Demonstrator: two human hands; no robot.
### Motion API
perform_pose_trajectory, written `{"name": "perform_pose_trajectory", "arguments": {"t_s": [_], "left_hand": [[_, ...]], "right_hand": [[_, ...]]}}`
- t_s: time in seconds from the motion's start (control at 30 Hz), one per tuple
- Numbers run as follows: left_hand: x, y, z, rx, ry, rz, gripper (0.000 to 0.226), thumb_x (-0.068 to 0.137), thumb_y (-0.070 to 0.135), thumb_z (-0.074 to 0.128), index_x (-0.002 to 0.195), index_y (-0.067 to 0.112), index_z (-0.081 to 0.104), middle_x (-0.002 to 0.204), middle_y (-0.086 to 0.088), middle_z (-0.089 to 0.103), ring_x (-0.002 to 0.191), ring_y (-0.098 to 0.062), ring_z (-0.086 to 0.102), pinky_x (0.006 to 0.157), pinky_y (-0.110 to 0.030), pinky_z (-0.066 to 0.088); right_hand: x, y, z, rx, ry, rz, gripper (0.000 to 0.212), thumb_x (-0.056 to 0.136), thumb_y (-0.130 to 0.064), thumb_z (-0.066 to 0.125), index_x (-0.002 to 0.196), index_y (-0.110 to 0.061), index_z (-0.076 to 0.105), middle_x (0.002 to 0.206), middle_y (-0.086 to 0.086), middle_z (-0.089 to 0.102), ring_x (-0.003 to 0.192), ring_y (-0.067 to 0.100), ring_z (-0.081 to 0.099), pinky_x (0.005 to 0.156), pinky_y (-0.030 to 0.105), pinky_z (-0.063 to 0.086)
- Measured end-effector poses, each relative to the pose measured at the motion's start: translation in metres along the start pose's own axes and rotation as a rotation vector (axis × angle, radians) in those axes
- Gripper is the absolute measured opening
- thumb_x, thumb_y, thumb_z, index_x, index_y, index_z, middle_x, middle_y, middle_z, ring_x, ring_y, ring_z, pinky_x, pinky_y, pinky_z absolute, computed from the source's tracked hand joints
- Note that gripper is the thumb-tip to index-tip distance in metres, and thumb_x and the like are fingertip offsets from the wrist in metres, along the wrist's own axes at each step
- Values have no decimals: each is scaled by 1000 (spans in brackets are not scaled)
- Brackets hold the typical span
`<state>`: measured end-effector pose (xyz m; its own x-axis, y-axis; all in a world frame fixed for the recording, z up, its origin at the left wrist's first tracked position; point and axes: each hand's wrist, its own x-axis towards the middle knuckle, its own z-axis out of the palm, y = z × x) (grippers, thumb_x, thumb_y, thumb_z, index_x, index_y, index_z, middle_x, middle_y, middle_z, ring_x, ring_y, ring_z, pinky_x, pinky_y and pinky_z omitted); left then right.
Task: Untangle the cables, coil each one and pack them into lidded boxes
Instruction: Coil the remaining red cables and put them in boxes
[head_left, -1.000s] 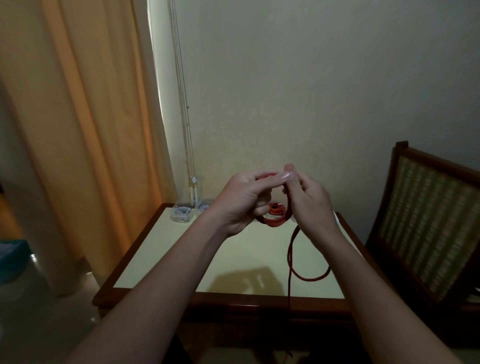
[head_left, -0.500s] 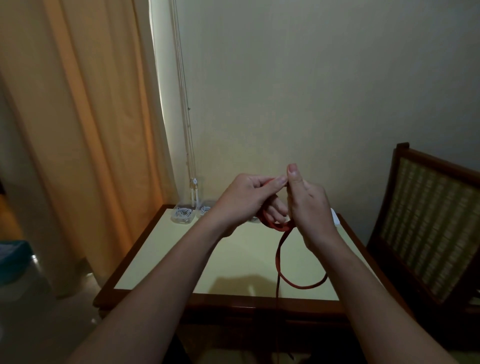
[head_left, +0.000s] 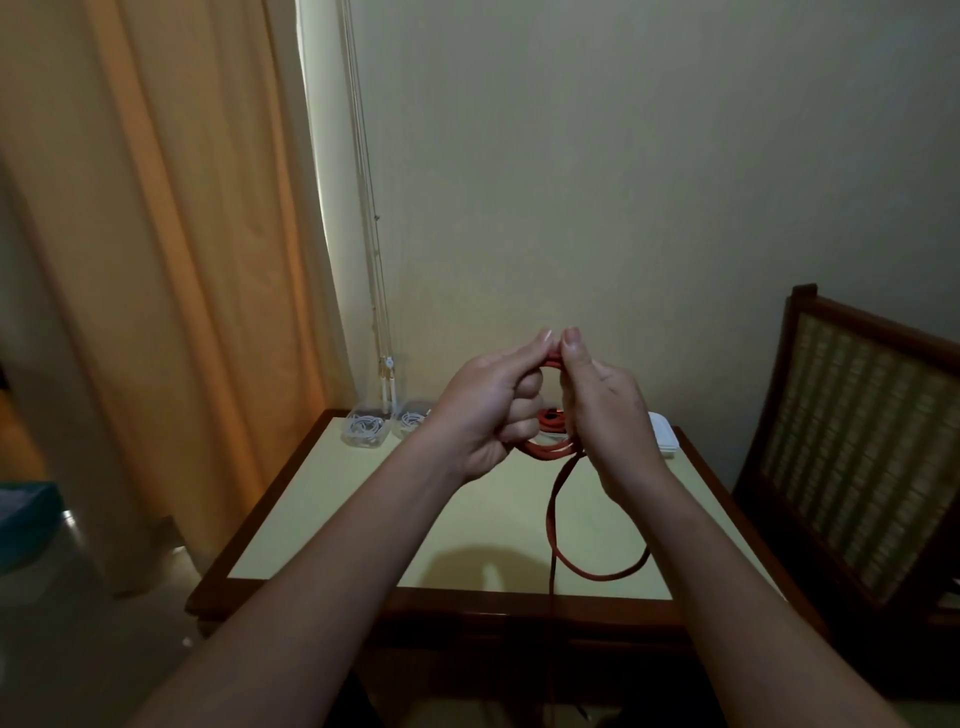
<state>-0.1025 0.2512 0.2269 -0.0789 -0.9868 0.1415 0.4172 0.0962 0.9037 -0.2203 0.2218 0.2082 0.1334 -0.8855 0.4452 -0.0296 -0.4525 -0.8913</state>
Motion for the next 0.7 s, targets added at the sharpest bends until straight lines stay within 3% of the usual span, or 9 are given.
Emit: {"name": "perform_pose_trajectory", "arguments": {"t_s": [0.17, 0.3, 0.4, 0.47, 0.53, 0.63, 0.7], "left_hand": [[1, 14, -16, -153, 46, -16, 24, 102, 26, 51, 106, 9, 67, 48, 10, 17, 31, 0, 15, 26, -15, 13], [3, 38, -41, -293, 104, 13, 22, 103, 26, 48, 101, 11, 64, 42, 10, 20, 26, -3, 19, 26, -14, 11], [1, 53, -58, -405, 164, 34, 15, 95, 20, 55, 98, 9, 66, 39, 9, 22, 25, -6, 19, 26, -18, 12], [-1, 58, -67, -490, 213, 51, 18, 83, 14, 60, 98, 7, 67, 39, 9, 23, 26, -8, 19, 27, -19, 12], [1, 57, -72, -537, 288, 76, 20, 86, 10, 56, 102, 6, 67, 42, 9, 25, 28, -8, 19, 29, -17, 12], [7, 48, -70, -415, 418, 178, 19, 98, 7, 45, 111, 5, 58, 48, 8, 32, 33, -5, 22, 33, -17, 17], [10, 38, -63, -129, 493, 283, 16, 101, 6, 47, 113, 5, 57, 51, 7, 41, 37, -6, 31, 37, -18, 22]], "right_hand": [[7, 14, -16, -81, -50, 94, 55, 102, -59, 42, 69, -17, 53, 48, -8, 40, 42, 7, 34, 45, 24, 26], [9, 39, -45, -244, -77, 119, 59, 100, -60, 46, 77, -8, 60, 48, -15, 43, 46, 1, 37, 57, 29, 28], [7, 60, -64, -289, -99, 122, 63, 95, -63, 51, 85, -1, 58, 66, 0, 40, 60, 12, 36, 63, 31, 29], [5, 69, -70, -308, -112, 119, 52, 98, -55, 52, 86, -5, 59, 71, 2, 42, 63, 12, 37, 65, 32, 32], [3, 73, -71, -355, -118, 90, 37, 102, -42, 53, 83, -10, 57, 70, -2, 46, 60, 5, 40, 64, 29, 35], [3, 72, -65, -566, -114, -65, 29, 100, -27, 60, 72, -20, 57, 60, -8, 51, 55, 3, 46, 56, 26, 34], [2, 67, -55, -686, -149, -160, 28, 99, -23, 62, 71, -21, 59, 56, -10, 51, 62, 0, 51, 57, 23, 31]]}}
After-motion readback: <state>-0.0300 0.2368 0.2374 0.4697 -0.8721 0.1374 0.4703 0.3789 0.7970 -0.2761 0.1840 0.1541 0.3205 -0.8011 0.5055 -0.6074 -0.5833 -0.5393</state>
